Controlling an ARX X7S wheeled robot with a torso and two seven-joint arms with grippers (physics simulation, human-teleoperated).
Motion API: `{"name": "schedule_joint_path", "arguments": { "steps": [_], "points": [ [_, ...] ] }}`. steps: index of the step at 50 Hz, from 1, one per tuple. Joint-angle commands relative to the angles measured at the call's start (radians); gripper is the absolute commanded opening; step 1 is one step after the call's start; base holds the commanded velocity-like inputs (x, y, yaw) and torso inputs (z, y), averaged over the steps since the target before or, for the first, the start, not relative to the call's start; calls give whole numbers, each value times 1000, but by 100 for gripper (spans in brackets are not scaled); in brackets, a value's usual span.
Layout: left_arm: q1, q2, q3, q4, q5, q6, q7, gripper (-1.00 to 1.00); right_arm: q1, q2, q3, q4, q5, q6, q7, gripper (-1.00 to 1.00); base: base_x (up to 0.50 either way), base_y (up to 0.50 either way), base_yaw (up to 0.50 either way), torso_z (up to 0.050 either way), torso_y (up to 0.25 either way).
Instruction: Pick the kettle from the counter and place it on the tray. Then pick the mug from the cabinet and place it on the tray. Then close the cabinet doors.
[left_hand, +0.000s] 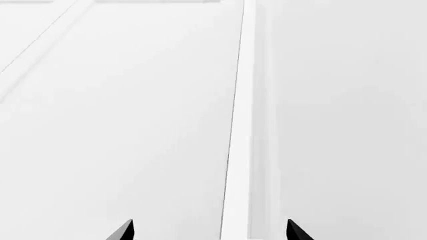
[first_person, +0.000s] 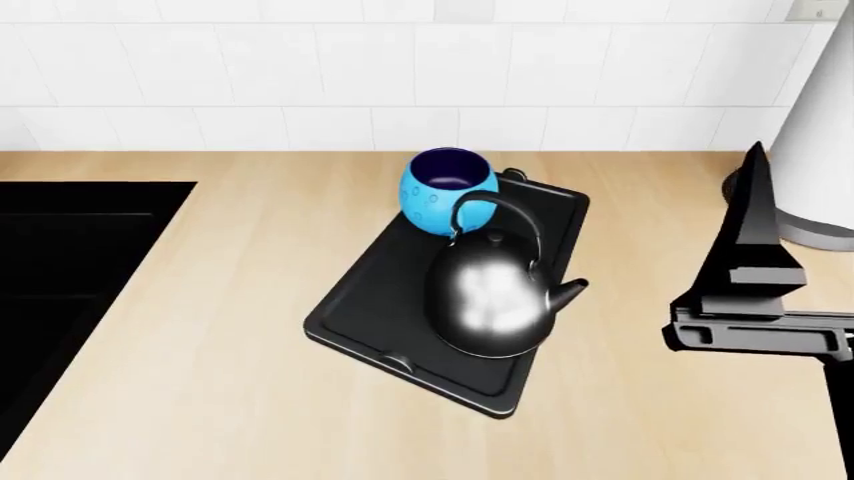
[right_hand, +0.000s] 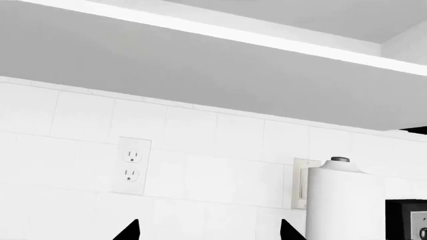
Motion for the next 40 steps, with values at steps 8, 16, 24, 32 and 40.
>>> {"name": "schedule_joint_path", "arguments": {
  "steps": [8,16,24,32,40],
  "points": [
    [-21,90,193,-109,-555,155,-112,100,-1,8,0,0,-110,-46,-90,100,0,0,0,0,3],
    [19,89,262,-132,-768,169,-149,100,-1,14,-11,0,-143,-45,-130,100,0,0,0,0,0],
    [60,80,340,-137,-851,173,-151,100,-1,20,-3,0,-131,-45,-161,100,0,0,0,0,0],
    [149,68,440,-103,-858,155,-142,100,-1,20,-9,0,-126,-45,-170,100,0,0,0,0,0],
    [185,59,520,-115,-829,166,-134,100,-1,32,-6,0,-119,-23,-185,100,0,0,0,0,0]
  ]
}}
